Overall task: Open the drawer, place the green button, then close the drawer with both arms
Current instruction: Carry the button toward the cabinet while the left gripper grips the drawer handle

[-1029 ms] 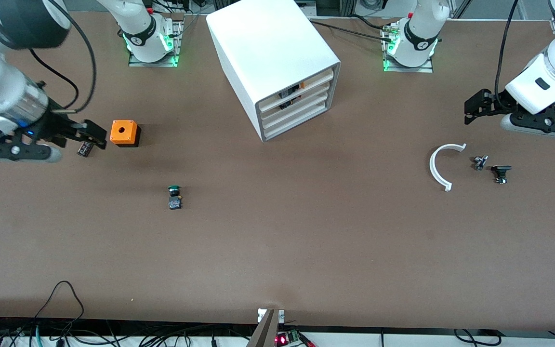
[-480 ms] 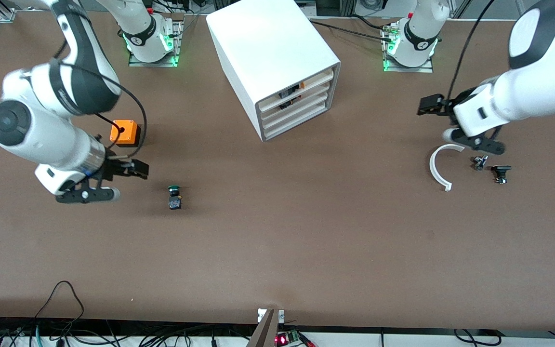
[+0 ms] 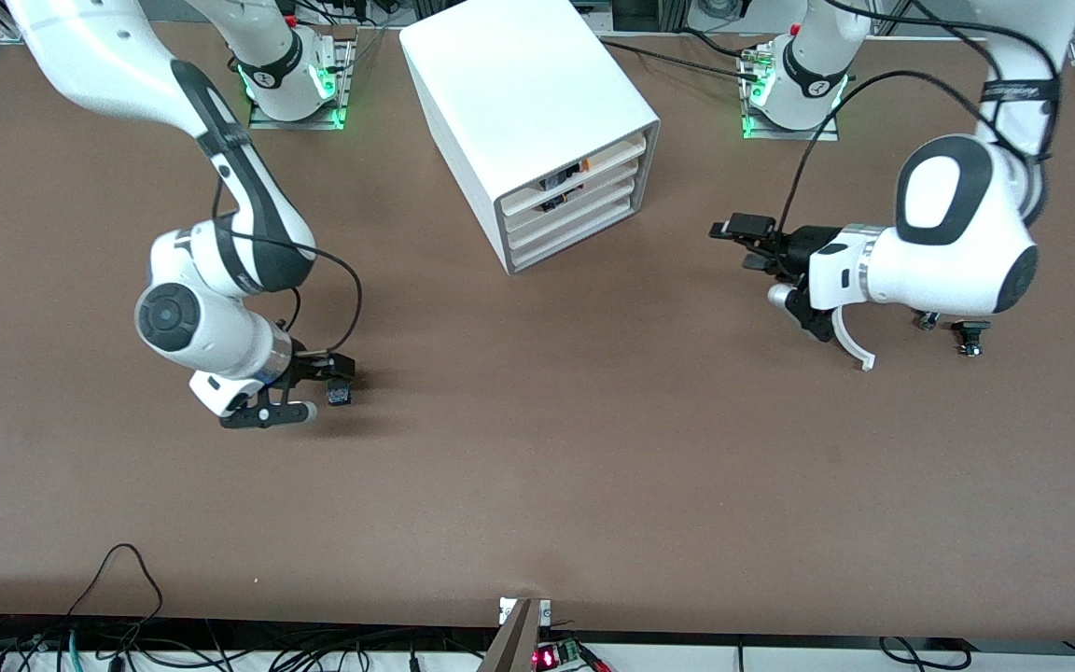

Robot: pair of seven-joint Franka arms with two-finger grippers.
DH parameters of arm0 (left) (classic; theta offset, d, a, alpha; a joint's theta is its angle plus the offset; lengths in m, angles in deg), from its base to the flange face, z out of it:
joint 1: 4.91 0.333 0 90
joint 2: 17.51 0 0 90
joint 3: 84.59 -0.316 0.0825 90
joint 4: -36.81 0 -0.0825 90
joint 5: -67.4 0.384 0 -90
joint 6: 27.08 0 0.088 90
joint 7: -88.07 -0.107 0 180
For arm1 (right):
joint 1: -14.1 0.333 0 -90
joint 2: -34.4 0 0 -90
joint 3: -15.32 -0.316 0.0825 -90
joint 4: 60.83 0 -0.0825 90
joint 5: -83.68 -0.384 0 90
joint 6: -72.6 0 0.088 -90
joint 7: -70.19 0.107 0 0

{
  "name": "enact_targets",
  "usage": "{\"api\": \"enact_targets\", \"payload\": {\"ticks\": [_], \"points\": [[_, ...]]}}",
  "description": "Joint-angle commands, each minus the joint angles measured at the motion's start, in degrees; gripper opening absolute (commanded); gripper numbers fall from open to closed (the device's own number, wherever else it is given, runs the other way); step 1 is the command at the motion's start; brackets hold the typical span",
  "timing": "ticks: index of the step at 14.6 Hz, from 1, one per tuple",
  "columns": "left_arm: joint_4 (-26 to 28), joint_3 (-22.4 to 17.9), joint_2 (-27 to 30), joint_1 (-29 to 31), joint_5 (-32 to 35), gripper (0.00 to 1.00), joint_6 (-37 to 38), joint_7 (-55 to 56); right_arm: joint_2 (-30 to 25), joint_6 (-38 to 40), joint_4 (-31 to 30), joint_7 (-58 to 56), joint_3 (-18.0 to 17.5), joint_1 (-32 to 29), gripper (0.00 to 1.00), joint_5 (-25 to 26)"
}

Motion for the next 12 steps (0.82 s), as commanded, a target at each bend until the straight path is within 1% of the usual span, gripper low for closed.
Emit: {"api": "enact_targets", "payload": {"ticks": [1,2,4,5,6,7,9,10,11,12], "points": [[9.9,3.2,1.1,-0.1,-11.3,0.98,-8.2,-10.9,3.4,-4.8,-0.5,-0.9,0.1,0.7,1.00,-0.5],[11.6,4.2,-0.4,0.0,-15.4,0.95,-8.4,-12.9,4.6,-5.7,-0.5,-1.0,0.1,0.6,1.00,-0.1],[14.3,4.5,-4.1,-0.1,-22.7,0.90,-8.1,-24.2,5.6,-6.4,-0.5,-1.2,0.2,0.6,1.00,0.2],[15.3,4.5,-5.8,-0.1,-25.1,0.90,-7.8,-28.3,5.6,-6.3,-0.5,-1.4,0.3,0.6,0.95,0.2],[15.9,5.2,-7.9,-0.1,-26.4,0.84,-7.7,-31.3,5.6,-6.3,-0.5,-1.6,0.3,0.6,0.86,0.2],[16.2,6.8,-9.8,0.0,-27.2,0.81,-7.7,-33.7,5.6,-6.1,-0.5,-1.7,0.3,0.6,0.71,0.2],[17.6,7.4,-13.1,0.6,-27.8,0.76,-7.1,-40.5,5.6,-5.8,-0.5,-2.8,0.3,0.6,0.03,0.3],[18.6,7.5,-13.8,0.3,-29.5,0.75,-6.8,-42.5,5.6,-5.8,-0.5,-3.0,0.3,0.6,0.00,0.3],[19.6,8.1,-13.9,0.0,-30.5,0.75,-6.8,-43.5,5.6,-5.8,-0.5,-3.0,0.3,0.5,0.00,0.2],[19.7,8.4,-14.8,-0.1,-30.5,0.72,-6.7,-44.9,5.7,-5.8,-0.5,-2.9,0.3,0.3,0.00,0.2]]}}
